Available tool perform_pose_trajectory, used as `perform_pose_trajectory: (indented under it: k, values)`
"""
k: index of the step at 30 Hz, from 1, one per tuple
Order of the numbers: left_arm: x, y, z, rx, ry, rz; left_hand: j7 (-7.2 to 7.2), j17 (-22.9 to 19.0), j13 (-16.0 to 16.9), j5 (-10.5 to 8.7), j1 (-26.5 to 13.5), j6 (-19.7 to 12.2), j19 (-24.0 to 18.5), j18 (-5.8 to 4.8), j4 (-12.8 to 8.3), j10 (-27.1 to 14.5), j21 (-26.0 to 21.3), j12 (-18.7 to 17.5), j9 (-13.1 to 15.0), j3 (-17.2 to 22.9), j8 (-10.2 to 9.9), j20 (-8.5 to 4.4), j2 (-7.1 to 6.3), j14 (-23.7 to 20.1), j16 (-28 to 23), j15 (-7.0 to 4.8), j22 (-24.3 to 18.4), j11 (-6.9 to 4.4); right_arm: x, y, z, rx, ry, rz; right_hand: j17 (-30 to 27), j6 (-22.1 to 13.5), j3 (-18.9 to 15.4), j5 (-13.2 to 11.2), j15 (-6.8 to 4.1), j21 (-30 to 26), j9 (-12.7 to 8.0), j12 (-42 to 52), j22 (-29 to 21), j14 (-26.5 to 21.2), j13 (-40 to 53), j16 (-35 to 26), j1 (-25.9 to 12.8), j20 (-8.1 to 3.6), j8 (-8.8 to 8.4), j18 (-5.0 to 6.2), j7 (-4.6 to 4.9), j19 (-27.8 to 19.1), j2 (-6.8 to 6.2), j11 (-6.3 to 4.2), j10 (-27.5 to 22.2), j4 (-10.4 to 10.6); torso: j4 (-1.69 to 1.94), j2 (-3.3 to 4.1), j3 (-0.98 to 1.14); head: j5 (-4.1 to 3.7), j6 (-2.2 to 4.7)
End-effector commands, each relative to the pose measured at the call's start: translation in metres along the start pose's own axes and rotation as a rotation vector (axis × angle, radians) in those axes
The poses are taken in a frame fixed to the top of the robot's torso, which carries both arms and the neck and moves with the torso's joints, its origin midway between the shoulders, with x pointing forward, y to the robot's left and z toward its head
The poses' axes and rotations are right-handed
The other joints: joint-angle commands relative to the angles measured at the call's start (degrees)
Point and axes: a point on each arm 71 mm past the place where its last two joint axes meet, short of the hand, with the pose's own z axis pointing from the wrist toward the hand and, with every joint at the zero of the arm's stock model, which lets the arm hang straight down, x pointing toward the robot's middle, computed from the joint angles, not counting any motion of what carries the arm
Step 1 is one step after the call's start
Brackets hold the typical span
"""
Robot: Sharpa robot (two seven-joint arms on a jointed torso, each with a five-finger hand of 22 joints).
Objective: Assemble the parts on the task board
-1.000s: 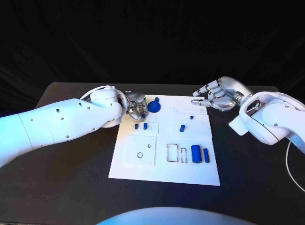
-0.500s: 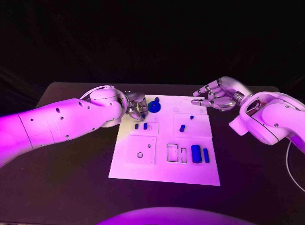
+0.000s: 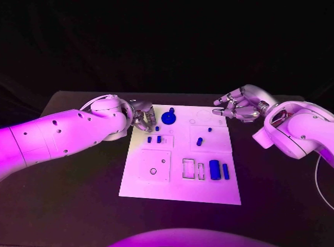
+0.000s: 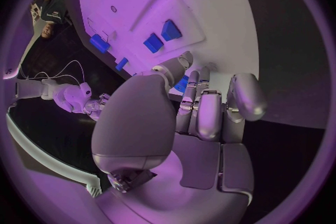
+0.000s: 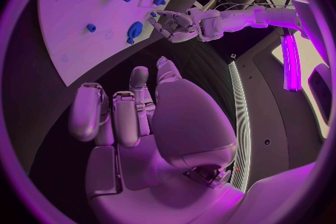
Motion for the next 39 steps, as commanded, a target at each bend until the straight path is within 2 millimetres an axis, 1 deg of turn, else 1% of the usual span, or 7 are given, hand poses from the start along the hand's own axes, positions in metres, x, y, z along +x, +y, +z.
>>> perform_pose_trajectory:
  k: [1,10,14,19,24,28,39]
  values:
    - [-0.009,0.002,-0.004,0.032,-0.108,-0.068,0.13,-0.06,0.13,-0.15,0.26,-0.19,-0.27,0.34,-0.23,-0.16,-0.36,0.34,0.05,-0.1,0.08,0.14,-0.35,0.85,-0.2,0.45,-0.08,-0.25,0.0,-0.004,0.001,-0.004,0.025,-0.088,-1.04,1.02,0.44,-0.65,-0.41,-0.41,0.03,-5.25,-0.47,1.82,-5.04,-1.2,2.42,-0.2,-0.14,0.57,0.17,-0.4,0.26,-0.39,-0.79,-0.54,0.2,-0.15,-0.05,-0.13,0.14]
    - [-0.02,0.026,-0.017,0.054,-0.192,-0.35,0.5,0.29,0.53,-0.07,1.4,2.42,-0.14,0.43,-0.98,3.5,-0.82,2.13,0.4,2.33,1.09,-0.01,1.18,1.03,0.13,0.16,-0.33,-0.59,0.005,-0.014,0.003,-0.007,0.06,-0.401,-3.26,3.91,5.16,-4.47,-0.21,-1.67,0.07,-21.1,-2.0,1.47,-21.37,-3.54,9.6,0.04,0.14,0.78,-0.18,-1.03,0.16,0.05,-1.95,-1.21,-0.03,-0.11,-0.06,0.01,0.67]
    - [-0.024,0.032,-0.024,0.119,-0.258,-0.664,0.58,-6.0,0.92,-0.2,1.41,4.56,-2.72,1.71,-0.98,6.27,-7.06,3.59,0.65,3.26,2.12,-0.21,2.28,-1.18,-3.31,-0.11,-5.2,-0.91,0.011,-0.014,0.004,-0.024,0.062,-0.537,-3.97,5.09,7.07,-7.14,-0.09,-2.19,0.07,-24.84,-2.65,1.38,-26.45,-4.27,10.69,0.17,0.17,0.89,-0.7,-1.33,-0.34,0.02,-0.92,-0.84,-0.01,-0.03,0.06,-0.3,1.05]
    - [-0.018,0.036,-0.032,0.156,-0.327,-1.198,0.53,-15.59,1.08,-0.35,-0.19,4.65,-7.94,3.48,-0.05,6.57,-17.2,4.7,0.42,1.82,2.37,-0.23,3.17,-5.91,-9.22,-0.06,-12.68,-1.14,0.023,-0.015,0.006,-0.037,0.056,-0.667,-5.6,5.9,11.54,-11.52,0.07,-3.39,-0.09,-29.17,-4.22,1.2,-33.96,-5.88,11.2,0.06,-0.5,1.2,-1.29,-1.94,-1.68,-0.07,0.72,0.34,0.27,0.01,-0.11,-2.2,1.63]
    - [-0.007,0.038,-0.04,0.159,-0.357,-1.512,0.64,-19.83,1.08,-0.37,-1.86,3.91,-10.65,4.35,0.79,5.53,-22.77,5.22,0.27,-0.39,2.28,0.03,3.55,-8.24,-11.64,0.22,-16.75,-0.94,0.038,-0.015,0.012,-0.034,0.058,-0.753,-8.93,5.91,15.96,-14.96,-1.45,-5.28,-0.16,-32.06,-6.78,0.83,-39.37,-8.98,10.56,-1.03,-0.76,1.57,-1.87,-2.66,-2.99,-0.52,0.68,0.96,0.4,0.08,-0.2,-3.39,2.13]
    - [-0.005,0.041,-0.043,0.159,-0.368,-1.571,0.61,-20.43,1.16,-0.36,-2.02,3.94,-11.01,4.49,0.8,5.5,-23.69,5.64,0.3,-1.11,2.44,0.06,3.73,-8.6,-11.88,0.2,-17.41,-0.98,0.046,-0.013,0.017,-0.039,0.065,-0.778,-9.38,5.72,18.02,-14.99,-1.51,-5.71,-0.17,-32.76,-7.22,0.99,-41.52,-9.41,9.9,-1.19,-0.75,1.62,-1.83,-2.55,-3.91,-0.56,0.97,0.87,0.18,0.15,-0.05,-3.45,2.27]
    - [-0.004,0.039,-0.048,0.168,-0.356,-1.607,0.54,-21.1,1.3,-0.31,-1.79,4.0,-11.23,4.65,0.51,5.54,-24.65,6.26,0.33,-1.84,2.67,0.03,4.02,-8.92,-12.08,0.11,-18.12,-1.09,0.064,-0.014,0.031,-0.043,0.103,-0.796,-9.75,5.67,20.87,-15.06,-1.45,-6.14,-0.14,-33.17,-7.58,1.2,-43.96,-9.74,8.9,-1.27,-0.73,1.63,-1.84,-2.32,-4.86,-0.5,1.54,0.46,0.22,0.07,-0.14,-3.69,2.02]
